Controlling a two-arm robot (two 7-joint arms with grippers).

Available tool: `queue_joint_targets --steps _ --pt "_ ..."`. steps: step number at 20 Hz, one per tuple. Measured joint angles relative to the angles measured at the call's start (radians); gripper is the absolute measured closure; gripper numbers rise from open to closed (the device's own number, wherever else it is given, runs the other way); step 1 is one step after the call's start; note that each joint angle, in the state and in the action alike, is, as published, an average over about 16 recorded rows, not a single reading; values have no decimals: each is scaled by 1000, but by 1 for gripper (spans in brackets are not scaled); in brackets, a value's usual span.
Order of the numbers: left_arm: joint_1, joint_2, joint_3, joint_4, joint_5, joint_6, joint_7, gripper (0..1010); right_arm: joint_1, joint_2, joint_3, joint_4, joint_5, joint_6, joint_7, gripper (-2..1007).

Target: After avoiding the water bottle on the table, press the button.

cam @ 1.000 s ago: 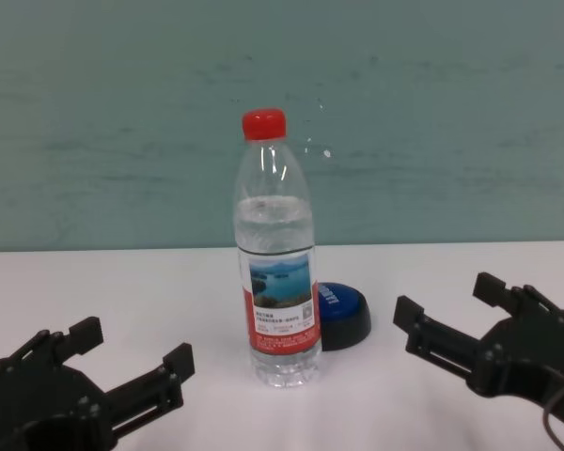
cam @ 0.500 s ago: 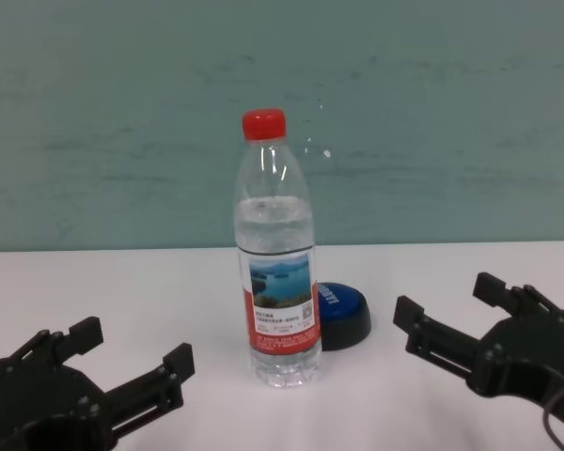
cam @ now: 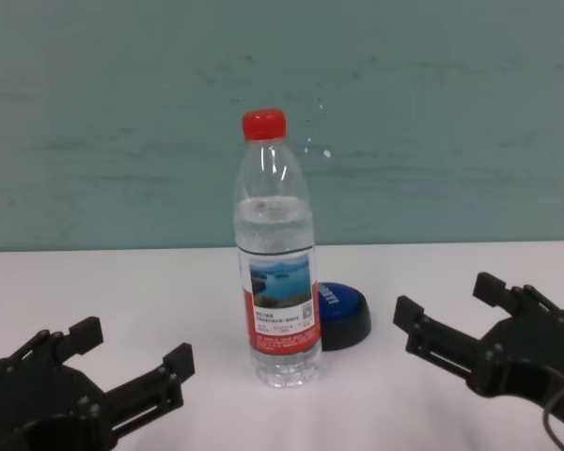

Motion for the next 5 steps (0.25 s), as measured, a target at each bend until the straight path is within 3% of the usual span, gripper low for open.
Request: queue_joint_targets --steps 5 --pt "0 0 0 0 0 0 0 9 0 0 0 0 0 0 0 1"
